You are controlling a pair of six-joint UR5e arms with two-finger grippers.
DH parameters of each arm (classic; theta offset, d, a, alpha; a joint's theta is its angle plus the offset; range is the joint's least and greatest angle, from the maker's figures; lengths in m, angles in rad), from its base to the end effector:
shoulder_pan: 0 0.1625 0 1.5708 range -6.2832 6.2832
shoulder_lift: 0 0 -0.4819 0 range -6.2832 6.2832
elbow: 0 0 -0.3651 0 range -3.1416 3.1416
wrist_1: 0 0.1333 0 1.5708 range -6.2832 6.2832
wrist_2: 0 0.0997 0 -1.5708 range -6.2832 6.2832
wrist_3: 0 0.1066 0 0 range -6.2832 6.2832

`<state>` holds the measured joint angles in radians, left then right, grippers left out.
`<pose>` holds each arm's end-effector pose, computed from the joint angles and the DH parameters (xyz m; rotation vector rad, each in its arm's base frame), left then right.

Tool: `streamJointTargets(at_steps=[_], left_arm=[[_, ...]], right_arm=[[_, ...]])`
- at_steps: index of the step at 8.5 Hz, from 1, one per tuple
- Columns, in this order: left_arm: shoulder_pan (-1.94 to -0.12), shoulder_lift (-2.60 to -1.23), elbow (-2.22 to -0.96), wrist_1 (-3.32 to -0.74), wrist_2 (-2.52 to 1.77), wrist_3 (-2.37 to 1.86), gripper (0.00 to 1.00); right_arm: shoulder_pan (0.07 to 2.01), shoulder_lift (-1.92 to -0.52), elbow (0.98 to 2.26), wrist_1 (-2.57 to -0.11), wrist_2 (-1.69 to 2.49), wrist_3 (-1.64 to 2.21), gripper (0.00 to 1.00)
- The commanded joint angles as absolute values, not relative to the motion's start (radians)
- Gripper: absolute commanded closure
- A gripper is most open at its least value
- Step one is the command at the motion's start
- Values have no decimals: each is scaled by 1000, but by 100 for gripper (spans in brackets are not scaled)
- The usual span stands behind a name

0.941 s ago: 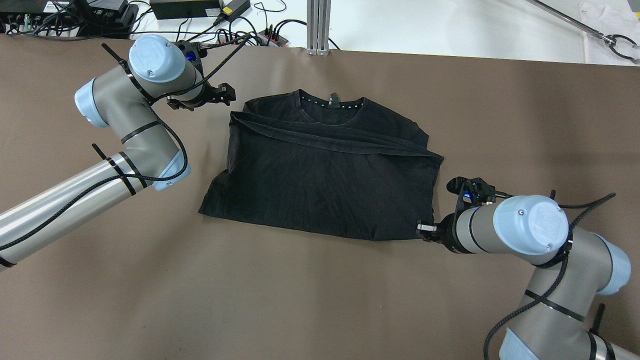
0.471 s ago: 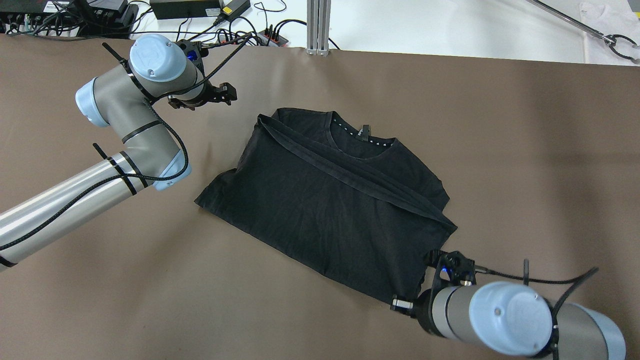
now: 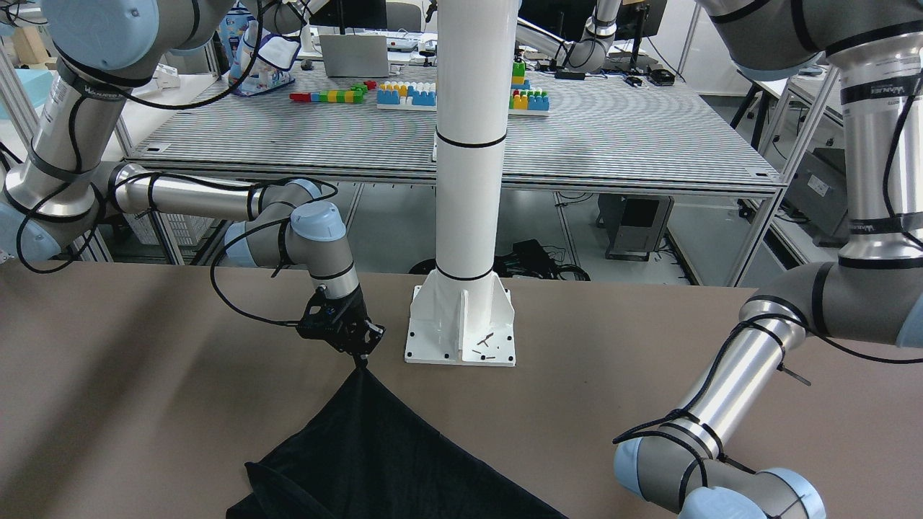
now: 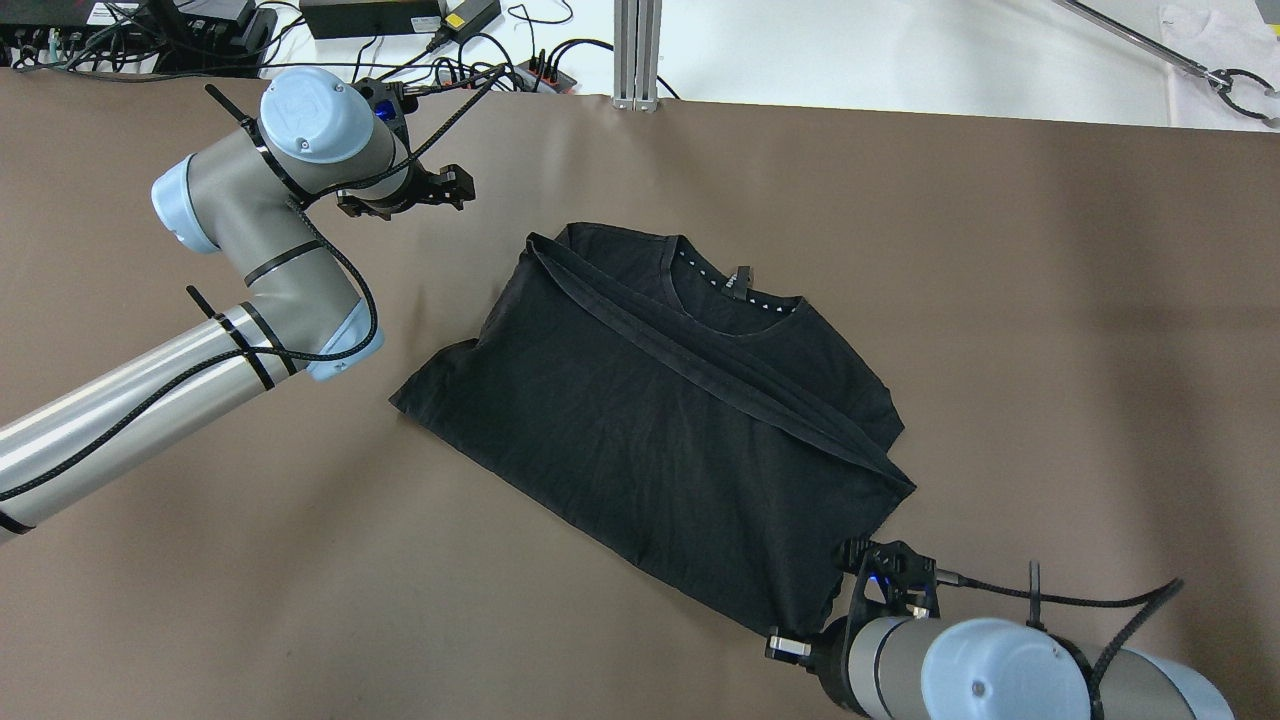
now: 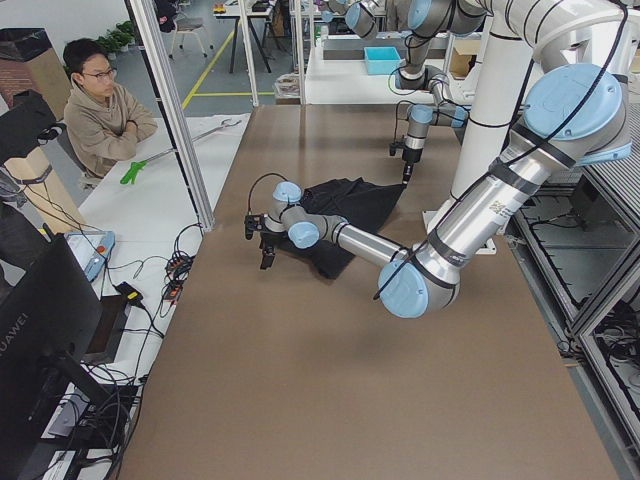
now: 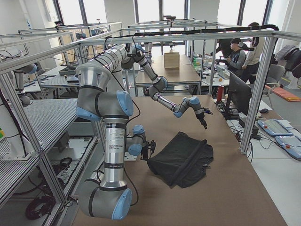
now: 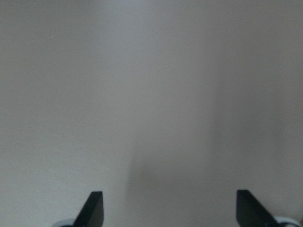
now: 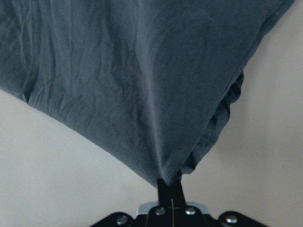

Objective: Fold clothes
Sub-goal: 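Grasp the shirt corner with the right gripper and drag it toward the robot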

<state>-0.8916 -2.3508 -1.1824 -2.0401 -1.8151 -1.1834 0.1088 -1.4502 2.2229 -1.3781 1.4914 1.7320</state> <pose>0.4313 -0.7054 0.3575 0.3292 0.8285 -0.3655 -0.4454 -0.1912 0.3645 0.0480 -0.9701 0.2868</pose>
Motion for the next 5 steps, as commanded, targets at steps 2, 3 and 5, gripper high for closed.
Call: streamJointTargets(at_steps=[2, 3, 5], left_arm=[[-885, -2329, -1256, -2039, -1819, -1193, 0], [-881, -2282, -1320, -2039, -1819, -1195, 0], [-827, -2118, -1498, -2039, -1809, -1238, 0]], right_arm=[[58, -1454, 2252, -1397, 1347, 1793, 5], [63, -1454, 2246, -1396, 1320, 1781, 5], [139, -1442, 2212, -1393, 1325, 1673, 5]])
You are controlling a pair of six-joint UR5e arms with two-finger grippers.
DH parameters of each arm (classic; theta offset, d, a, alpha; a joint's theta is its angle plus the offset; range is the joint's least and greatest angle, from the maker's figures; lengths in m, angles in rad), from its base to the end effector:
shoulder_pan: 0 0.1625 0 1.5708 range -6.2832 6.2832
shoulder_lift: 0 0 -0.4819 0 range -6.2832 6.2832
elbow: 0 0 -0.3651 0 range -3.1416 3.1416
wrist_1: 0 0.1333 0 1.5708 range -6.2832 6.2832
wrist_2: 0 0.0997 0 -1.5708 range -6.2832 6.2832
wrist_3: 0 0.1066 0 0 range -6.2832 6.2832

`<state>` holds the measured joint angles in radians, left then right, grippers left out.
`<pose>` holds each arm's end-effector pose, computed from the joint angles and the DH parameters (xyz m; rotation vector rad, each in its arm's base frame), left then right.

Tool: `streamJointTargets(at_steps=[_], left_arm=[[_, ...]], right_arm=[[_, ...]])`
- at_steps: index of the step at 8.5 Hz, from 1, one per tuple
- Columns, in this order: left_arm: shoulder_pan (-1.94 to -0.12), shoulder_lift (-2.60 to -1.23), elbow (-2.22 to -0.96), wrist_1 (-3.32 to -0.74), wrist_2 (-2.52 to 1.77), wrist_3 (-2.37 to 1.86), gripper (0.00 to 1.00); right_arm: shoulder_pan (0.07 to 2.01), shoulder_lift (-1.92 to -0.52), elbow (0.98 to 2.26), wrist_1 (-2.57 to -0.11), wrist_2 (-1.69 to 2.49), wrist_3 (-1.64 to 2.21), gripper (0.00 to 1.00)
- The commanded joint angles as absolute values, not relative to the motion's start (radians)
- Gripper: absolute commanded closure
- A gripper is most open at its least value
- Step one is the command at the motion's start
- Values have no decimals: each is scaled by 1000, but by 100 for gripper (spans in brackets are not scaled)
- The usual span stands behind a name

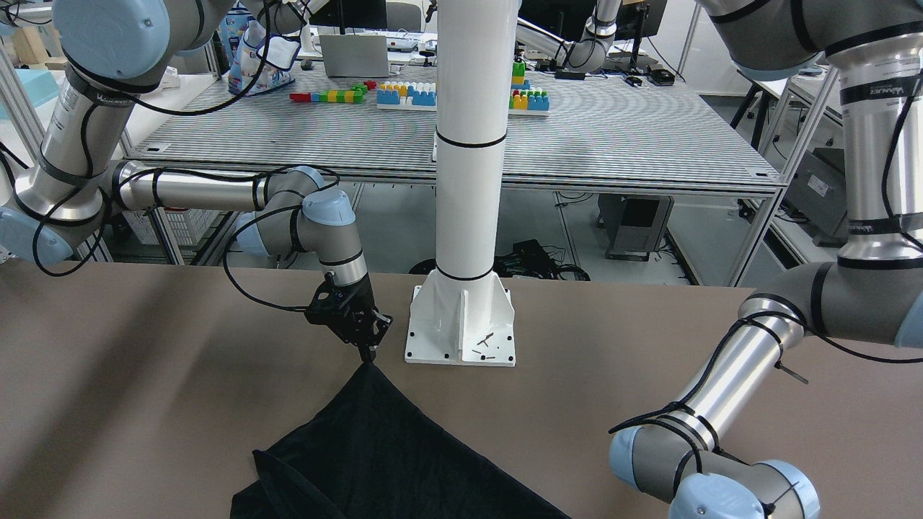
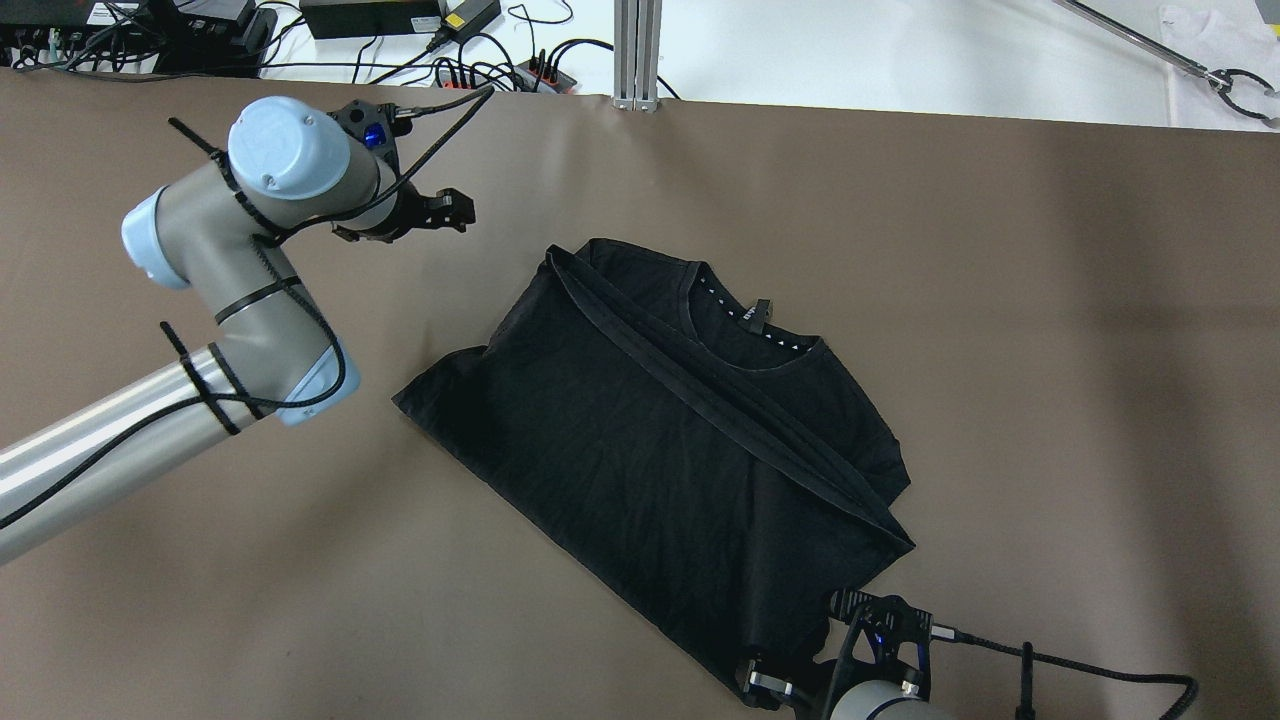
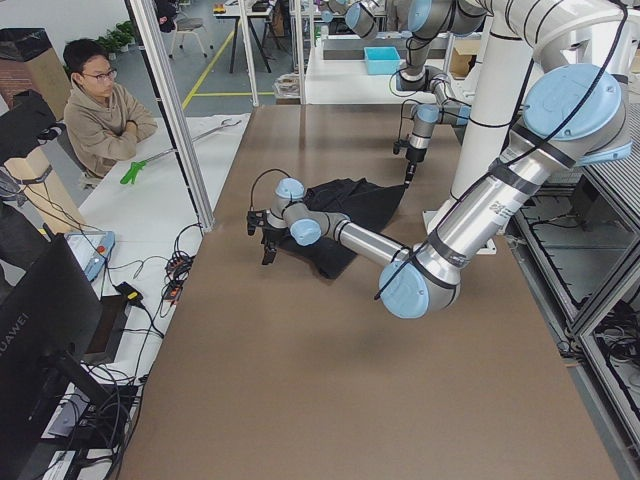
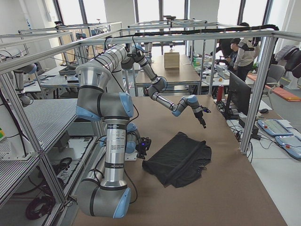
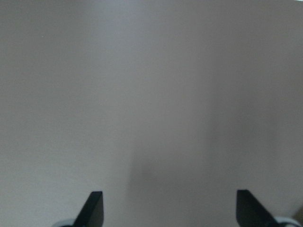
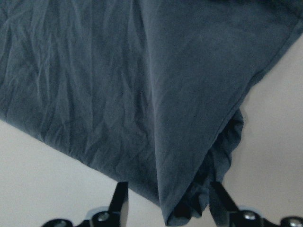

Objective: Fold clothes
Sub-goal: 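Bring the left gripper to the shirt's side while the right gripper grasps the opposite edge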

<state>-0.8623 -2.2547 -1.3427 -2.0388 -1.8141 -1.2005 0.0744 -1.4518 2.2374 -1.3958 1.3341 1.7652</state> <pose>0.4225 -0.6585 0.3581 0.3487 0.8847 -0.3423 -0.4443 -0.1919 0.3604 0.1613 -0.9726 0.3605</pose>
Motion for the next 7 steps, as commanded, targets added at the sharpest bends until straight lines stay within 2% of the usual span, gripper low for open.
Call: streamJointTargets(at_steps=[1, 3, 5, 6, 7], left_arm=[[-790, -2032, -1585, -2040, -1806, -1302, 0], [-708, -1956, -1663, -2040, -1741, -1373, 0], [-663, -1951, -1660, -2043, -1730, -1420, 4], [-638, -1960, -1651, -2043, -1730, -1425, 15], [-638, -1967, -1643, -2043, -1730, -1422, 21]], right_arm=[[188, -1425, 2206, -1391, 1325, 1575, 5], [303, -1388, 2154, -1393, 1336, 1468, 5], [412, -1344, 2077, -1387, 1382, 1375, 5], [441, -1339, 2050, -1384, 1393, 1350, 5], [449, -1339, 2043, -1385, 1394, 1338, 5]])
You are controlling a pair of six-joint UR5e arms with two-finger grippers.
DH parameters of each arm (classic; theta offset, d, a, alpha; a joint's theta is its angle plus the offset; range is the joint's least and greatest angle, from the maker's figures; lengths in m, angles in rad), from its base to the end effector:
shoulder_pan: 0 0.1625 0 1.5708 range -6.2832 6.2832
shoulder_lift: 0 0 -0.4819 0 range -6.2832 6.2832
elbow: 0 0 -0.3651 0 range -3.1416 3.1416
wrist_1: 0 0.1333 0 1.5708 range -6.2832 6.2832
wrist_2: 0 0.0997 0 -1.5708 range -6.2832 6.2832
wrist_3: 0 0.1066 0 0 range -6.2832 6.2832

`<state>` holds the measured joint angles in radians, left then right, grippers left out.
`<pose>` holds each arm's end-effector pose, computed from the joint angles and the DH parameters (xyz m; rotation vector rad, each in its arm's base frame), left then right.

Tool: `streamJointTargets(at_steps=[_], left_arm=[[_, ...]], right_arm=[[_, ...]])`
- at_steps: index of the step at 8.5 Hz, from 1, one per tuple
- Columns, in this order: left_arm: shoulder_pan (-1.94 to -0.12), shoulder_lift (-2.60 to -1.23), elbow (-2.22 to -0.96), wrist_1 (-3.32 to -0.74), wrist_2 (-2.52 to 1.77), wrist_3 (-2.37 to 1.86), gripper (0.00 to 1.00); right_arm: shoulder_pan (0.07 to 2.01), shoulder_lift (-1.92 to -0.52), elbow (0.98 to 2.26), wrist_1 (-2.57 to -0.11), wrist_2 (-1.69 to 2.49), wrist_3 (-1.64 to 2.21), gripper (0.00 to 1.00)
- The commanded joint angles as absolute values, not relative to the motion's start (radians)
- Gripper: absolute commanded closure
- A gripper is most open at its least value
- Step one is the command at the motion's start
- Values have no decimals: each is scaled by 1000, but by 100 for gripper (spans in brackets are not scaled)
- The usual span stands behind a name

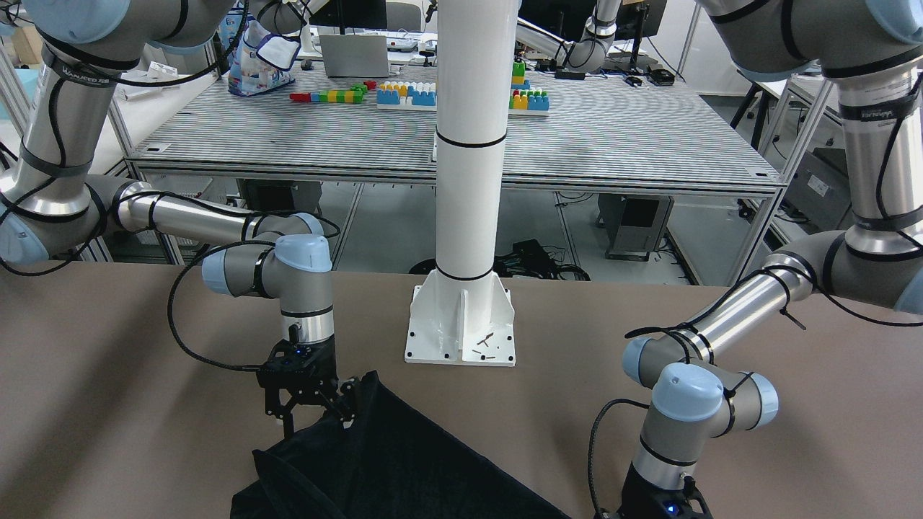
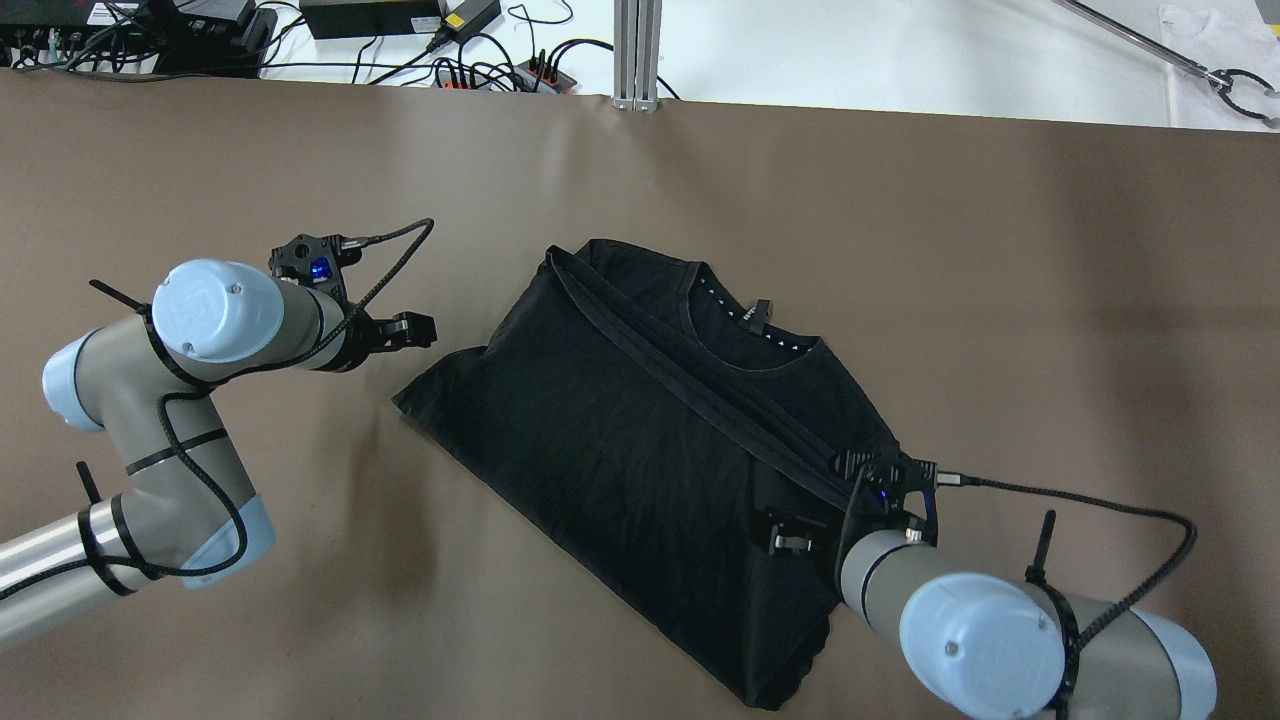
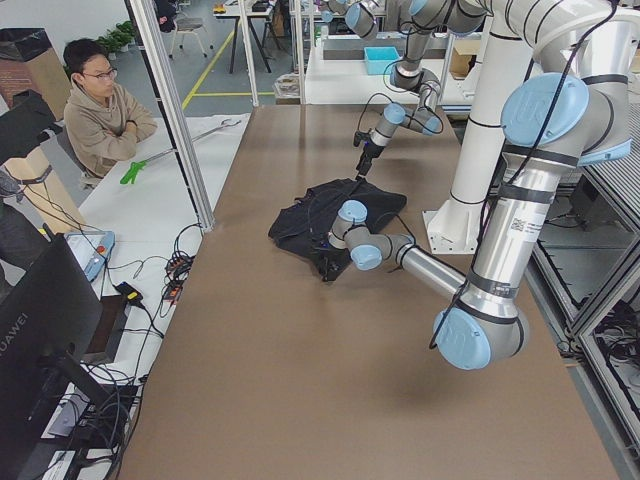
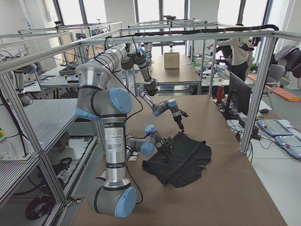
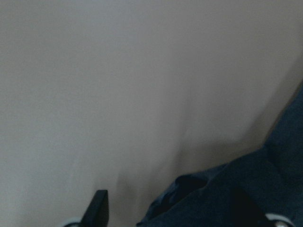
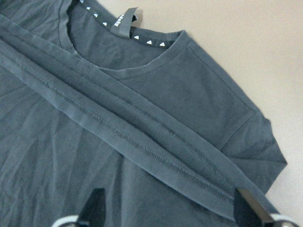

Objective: Fold clothes
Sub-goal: 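Bring the left gripper to the shirt's side while the right gripper grasps the opposite edge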

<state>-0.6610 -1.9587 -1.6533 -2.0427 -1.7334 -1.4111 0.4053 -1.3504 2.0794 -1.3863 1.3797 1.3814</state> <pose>0.4430 -0.4915 0.4243 0.2387 0.9282 -0.3861 -0.4186 -0.3467 0.3746 0.4381 -0.8214 0.2874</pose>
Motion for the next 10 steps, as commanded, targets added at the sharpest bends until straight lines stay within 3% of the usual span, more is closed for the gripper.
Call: streamJointTargets(at_steps=[1, 3, 4, 5, 6, 7, 10], left_arm=[[-638, -1965, -1623, -2045, -1730, -1419, 23], [-638, -1964, -1623, -2045, -1730, -1427, 34], [-638, -1963, -1624, -2045, -1730, -1431, 46], [-638, -1962, -1624, -2045, -1730, -1437, 63], [-638, -1957, -1634, -2043, -1730, -1442, 92], [-638, -1954, -1634, -2042, -1730, -1440, 100], [-637, -1967, -1637, -2037, -1738, -1427, 100]], right_arm=[[448, -1339, 2040, -1384, 1394, 1335, 5], [446, -1339, 2039, -1382, 1394, 1335, 5], [446, -1339, 2037, -1384, 1393, 1333, 5], [443, -1339, 2039, -1382, 1393, 1335, 5], [442, -1339, 2037, -1382, 1393, 1336, 5], [442, -1338, 2039, -1381, 1393, 1336, 5], [427, -1336, 2040, -1378, 1393, 1347, 5]])
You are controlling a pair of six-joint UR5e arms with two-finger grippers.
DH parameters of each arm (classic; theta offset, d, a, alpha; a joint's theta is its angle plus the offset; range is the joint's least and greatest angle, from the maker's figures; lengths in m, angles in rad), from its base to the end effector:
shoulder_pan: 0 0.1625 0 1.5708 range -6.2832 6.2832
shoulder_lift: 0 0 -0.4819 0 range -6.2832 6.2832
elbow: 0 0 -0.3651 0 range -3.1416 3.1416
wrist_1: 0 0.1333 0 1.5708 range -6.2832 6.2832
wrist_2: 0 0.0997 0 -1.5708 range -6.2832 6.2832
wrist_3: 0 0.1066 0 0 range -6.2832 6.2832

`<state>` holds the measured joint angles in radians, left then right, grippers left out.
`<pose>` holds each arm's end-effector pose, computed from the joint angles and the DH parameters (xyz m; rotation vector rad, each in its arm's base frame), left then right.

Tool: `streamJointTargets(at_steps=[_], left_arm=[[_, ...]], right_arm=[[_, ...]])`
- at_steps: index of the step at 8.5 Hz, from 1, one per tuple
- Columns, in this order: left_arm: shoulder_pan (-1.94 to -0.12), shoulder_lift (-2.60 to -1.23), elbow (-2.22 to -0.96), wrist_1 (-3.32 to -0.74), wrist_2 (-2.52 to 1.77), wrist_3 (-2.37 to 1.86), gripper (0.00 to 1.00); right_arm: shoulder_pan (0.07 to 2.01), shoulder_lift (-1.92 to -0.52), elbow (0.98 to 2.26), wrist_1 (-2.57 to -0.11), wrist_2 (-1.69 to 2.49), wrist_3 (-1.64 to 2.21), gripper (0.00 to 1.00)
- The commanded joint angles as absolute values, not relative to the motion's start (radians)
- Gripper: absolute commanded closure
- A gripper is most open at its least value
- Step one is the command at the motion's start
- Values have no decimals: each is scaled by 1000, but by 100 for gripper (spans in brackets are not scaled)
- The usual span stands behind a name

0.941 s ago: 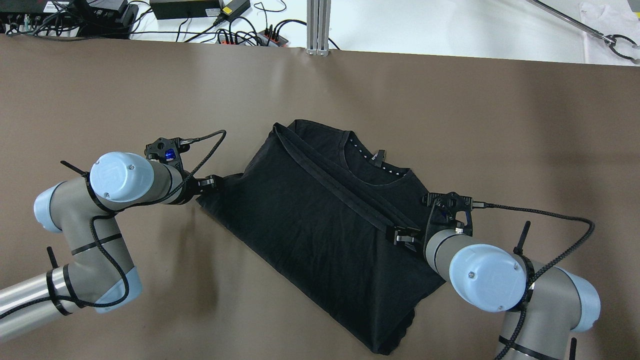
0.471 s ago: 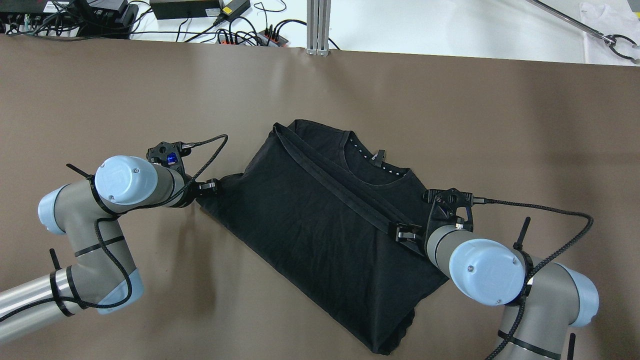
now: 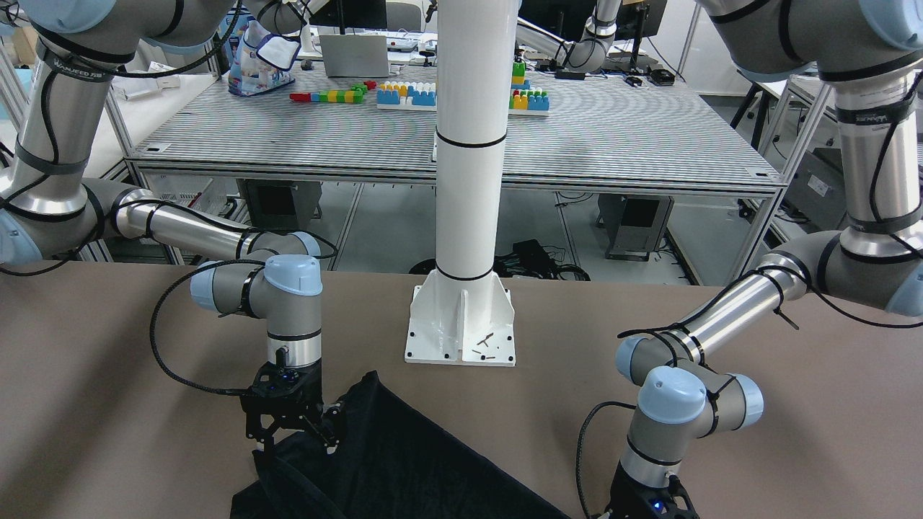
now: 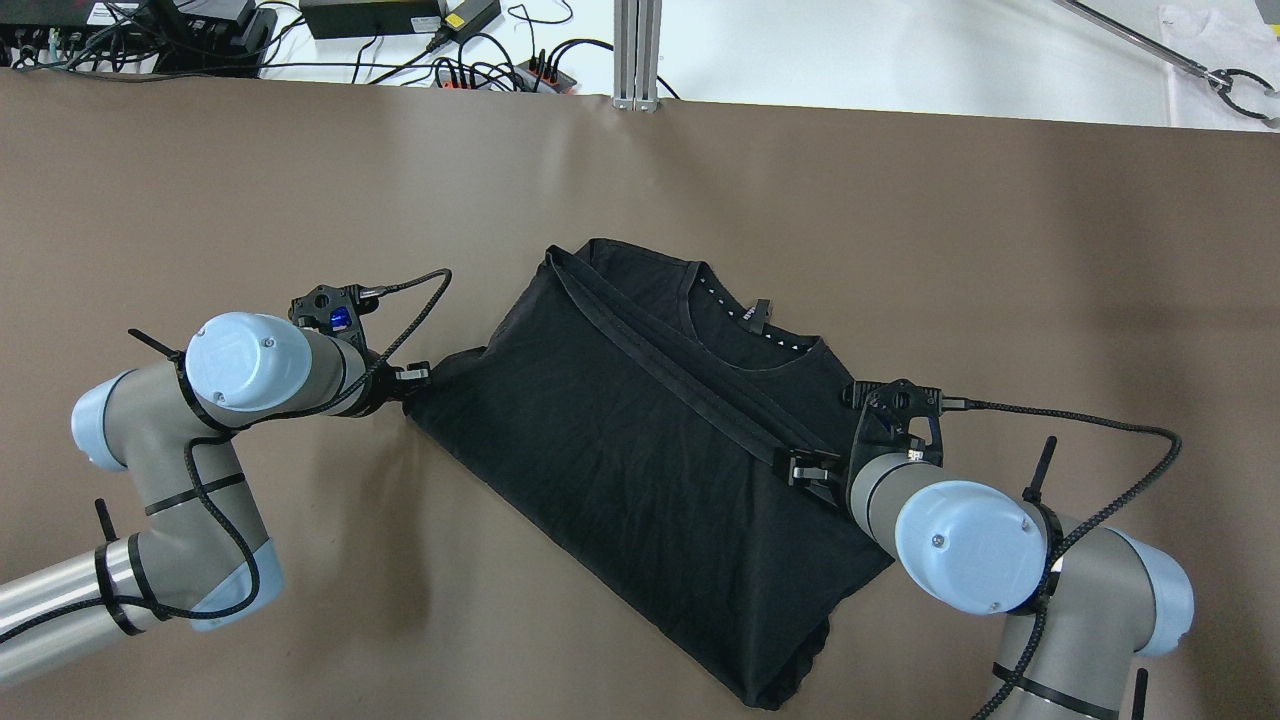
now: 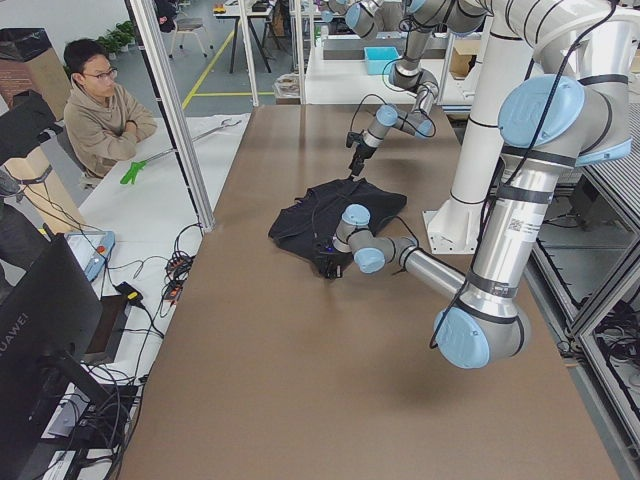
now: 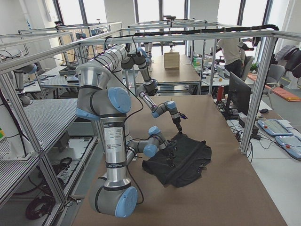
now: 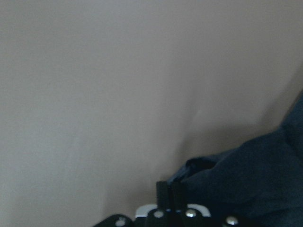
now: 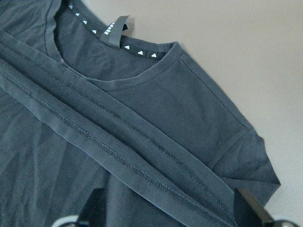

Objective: Fold clothes
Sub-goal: 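Bring the left gripper to the shirt's side while the right gripper grasps the opposite edge, then lift the shirt side with the left gripper and fold it over toward the right gripper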

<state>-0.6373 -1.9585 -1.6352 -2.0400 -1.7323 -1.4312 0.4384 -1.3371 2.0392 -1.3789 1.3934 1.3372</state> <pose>0.4571 -0.4829 0.4334 0.2108 0.9135 -0.3866 -0.4195 -0.3647 0.3835 0.4515 -0.7896 0.2698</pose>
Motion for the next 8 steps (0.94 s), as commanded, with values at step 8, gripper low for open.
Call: streamJointTargets(at_steps=[8], left_arm=[[-840, -2228, -1260, -2042, -1744, -1103, 100]], right_arm=[[397, -1330, 2031, -1325, 1350, 1384, 5]])
